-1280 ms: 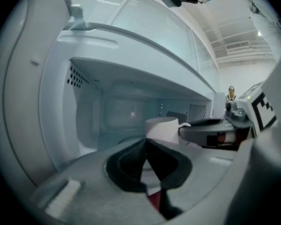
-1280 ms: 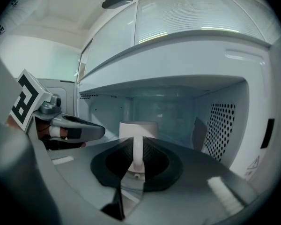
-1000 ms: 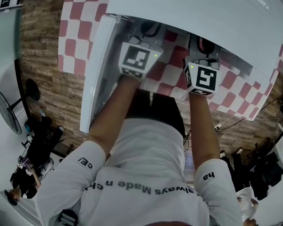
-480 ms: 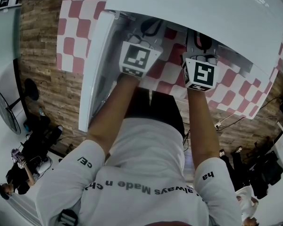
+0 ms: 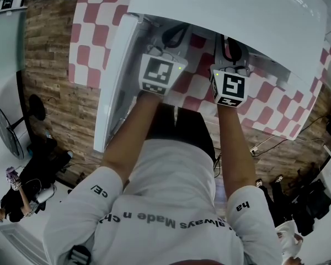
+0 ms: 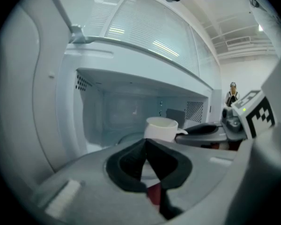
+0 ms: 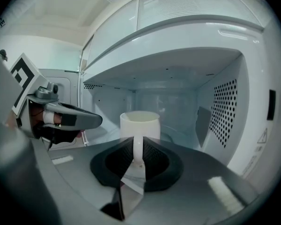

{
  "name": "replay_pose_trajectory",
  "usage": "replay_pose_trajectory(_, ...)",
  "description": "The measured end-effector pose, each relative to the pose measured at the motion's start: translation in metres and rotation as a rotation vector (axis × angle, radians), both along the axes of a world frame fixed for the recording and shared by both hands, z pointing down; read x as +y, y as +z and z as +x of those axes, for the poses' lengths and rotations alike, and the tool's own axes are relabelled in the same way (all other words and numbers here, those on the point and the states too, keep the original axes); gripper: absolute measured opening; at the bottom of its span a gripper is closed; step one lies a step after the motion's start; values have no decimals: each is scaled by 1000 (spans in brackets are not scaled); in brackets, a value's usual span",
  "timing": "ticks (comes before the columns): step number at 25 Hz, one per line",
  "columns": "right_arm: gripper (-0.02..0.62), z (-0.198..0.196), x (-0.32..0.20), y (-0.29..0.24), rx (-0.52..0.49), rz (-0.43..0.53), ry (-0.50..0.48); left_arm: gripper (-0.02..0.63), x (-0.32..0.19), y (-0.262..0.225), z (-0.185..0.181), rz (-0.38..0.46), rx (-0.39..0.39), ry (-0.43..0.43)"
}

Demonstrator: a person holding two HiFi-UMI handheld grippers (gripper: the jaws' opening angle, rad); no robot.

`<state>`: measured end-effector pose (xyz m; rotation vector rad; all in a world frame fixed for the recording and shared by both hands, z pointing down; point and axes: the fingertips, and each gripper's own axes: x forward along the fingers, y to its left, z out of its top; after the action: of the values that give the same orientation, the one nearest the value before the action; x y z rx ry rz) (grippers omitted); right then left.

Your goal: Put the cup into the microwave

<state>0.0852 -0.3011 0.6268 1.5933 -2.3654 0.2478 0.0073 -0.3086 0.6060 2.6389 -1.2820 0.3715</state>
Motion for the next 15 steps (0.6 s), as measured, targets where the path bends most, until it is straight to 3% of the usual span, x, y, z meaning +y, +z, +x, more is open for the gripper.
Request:
replay_pose_trajectory(5,55,-1,2,1,5,-32,-13,3,7,-6,0,-9,-9,3)
replay_pose_trajectory(7,91,0,5,-1,6,-51,-18,3,10,-11,0,-9,-10,3)
replay_pose_trajectory(15,71,10,24,-34,41,-29,-29,4,25,-45,-4,15,-1,13)
